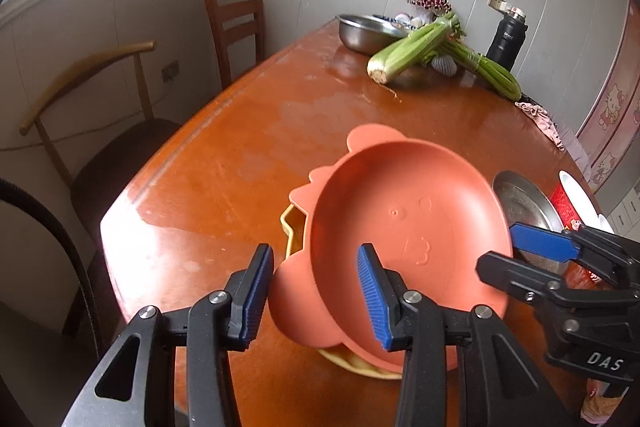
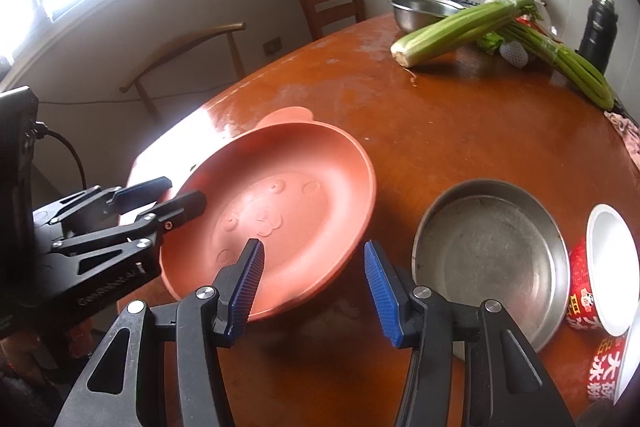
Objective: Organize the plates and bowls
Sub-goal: 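Lower the orange plate onto the yellow plate and open the left tool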
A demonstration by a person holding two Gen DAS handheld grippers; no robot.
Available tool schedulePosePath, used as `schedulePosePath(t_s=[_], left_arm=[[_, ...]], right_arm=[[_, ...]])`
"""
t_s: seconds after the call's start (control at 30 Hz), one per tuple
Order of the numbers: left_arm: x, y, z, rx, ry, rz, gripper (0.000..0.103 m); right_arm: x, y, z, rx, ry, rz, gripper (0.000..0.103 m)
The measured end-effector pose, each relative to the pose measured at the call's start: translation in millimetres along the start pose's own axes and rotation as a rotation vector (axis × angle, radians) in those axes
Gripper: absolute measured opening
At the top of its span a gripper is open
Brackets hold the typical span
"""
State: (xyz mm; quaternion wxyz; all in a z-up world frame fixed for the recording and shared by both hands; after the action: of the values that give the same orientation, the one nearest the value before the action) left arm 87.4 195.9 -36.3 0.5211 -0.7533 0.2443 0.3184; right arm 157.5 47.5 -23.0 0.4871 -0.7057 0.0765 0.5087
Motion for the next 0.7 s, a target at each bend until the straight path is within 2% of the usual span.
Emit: schedulePosePath(t_s=[0.17,0.27,0.4,0.7], left_arm=[[8,-1,-1,0.003,-0.008,0.011,0.043],[10,-5,-2,0.0,0.025,0.012,0.043],[14,-9,-4,0.003,0.038,0.019,0.043],[10,-13,10,-0.033,0.039,0.016,0.043]], right_arm=[[1,3,-4,0.009,0.02,0.012,0.055],[3,5,-2,0.004,0.006,0.021,0.055],[1,7,4,-0.021,-0.006,0.017,0.055],[1,12,24,-0.098,0.027,0.024,0.055]])
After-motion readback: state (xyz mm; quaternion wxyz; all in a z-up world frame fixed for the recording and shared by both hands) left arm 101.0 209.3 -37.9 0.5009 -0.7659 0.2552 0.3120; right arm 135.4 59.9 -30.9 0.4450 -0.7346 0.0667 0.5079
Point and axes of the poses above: each gripper's, at about its wrist camera, not at the fingertips, and x roughly the way its jaws point, z to its left, y to its underside, the point moved 1 cm from there along x, roughly the way its jaws point, and after that the axes turned 7 degrees about y, right-handed, at the moved point
